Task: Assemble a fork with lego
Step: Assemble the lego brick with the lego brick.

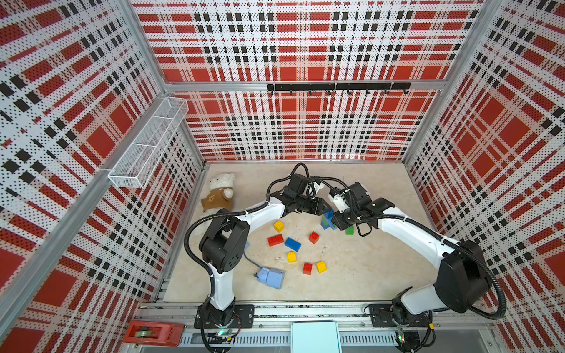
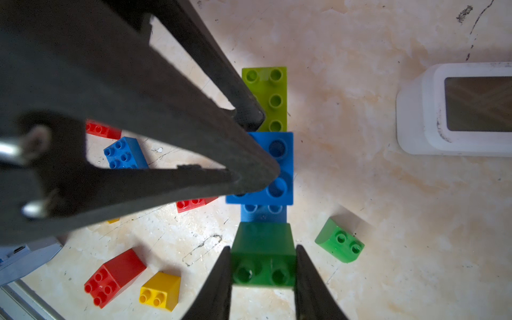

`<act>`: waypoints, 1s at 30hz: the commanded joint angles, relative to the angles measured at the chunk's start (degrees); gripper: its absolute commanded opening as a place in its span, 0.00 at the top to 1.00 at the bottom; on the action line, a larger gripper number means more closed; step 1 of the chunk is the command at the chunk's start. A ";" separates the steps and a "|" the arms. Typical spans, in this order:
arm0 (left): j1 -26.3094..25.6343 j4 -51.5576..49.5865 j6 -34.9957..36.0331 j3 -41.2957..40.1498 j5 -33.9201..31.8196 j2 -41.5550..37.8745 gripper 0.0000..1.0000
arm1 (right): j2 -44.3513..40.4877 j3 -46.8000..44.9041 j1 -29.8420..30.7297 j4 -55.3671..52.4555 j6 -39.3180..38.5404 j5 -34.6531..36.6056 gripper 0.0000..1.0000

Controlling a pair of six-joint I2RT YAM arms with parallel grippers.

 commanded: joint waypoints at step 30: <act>1.09 -0.15 0.82 -2.78 -0.54 -0.60 0.63 | 1.98 -0.70 -0.16 1.72 -1.57 -1.58 1.00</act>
